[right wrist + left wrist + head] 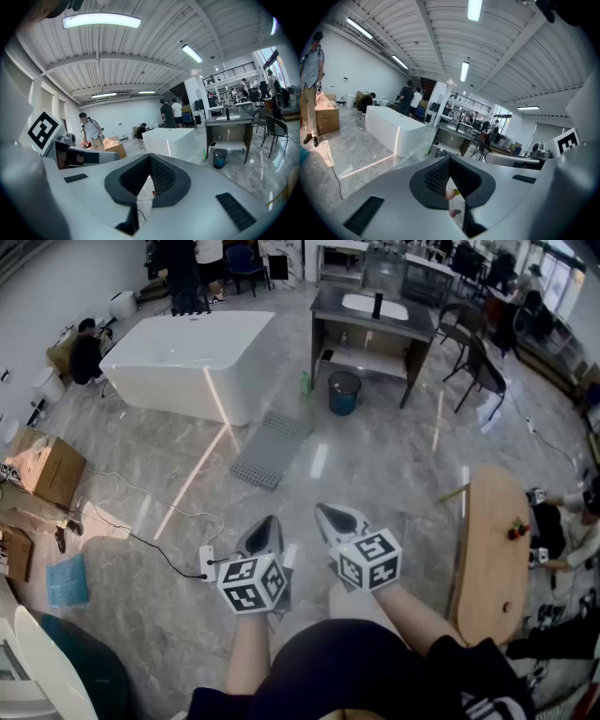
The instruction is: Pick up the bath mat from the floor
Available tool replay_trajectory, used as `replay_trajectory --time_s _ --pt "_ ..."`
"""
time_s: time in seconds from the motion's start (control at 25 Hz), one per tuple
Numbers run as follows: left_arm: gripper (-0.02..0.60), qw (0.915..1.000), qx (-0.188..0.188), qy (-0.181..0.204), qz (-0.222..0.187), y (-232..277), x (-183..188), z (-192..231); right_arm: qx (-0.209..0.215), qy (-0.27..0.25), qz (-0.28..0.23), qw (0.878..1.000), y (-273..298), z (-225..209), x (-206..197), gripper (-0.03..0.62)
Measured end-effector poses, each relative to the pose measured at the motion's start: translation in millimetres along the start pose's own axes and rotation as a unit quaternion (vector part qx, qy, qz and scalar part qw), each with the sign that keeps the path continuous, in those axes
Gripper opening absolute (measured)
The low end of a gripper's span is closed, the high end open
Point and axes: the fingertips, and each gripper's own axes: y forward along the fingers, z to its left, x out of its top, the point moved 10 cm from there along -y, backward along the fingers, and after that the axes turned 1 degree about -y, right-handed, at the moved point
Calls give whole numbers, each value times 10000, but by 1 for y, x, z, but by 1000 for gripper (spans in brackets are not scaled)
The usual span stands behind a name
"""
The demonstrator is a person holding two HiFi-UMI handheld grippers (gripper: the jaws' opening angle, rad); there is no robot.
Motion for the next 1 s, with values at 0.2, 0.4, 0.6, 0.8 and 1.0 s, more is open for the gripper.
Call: replay_trajectory --time_s 0.2,0.4,0.6,0.8,1.0 --pt "0 10000 -28 -31 -12 3 -2 -3 6 -43 45 10000 -1 -1 -3 11" --pt "0 10000 -34 -37 -22 5 -1 -3 15 -47 31 10000 1 -1 -3 11" --pt "0 10000 -48 -35 7 3 0 3 -23 14 3 10000 5 4 -2 11" --pt "0 10000 -47 8 8 3 0 9 -18 252 -125 9996 10 5 -4 11" --pt "0 10000 -15 19 61 7 1 13 35 265 -141 9995 13 7 -2 11"
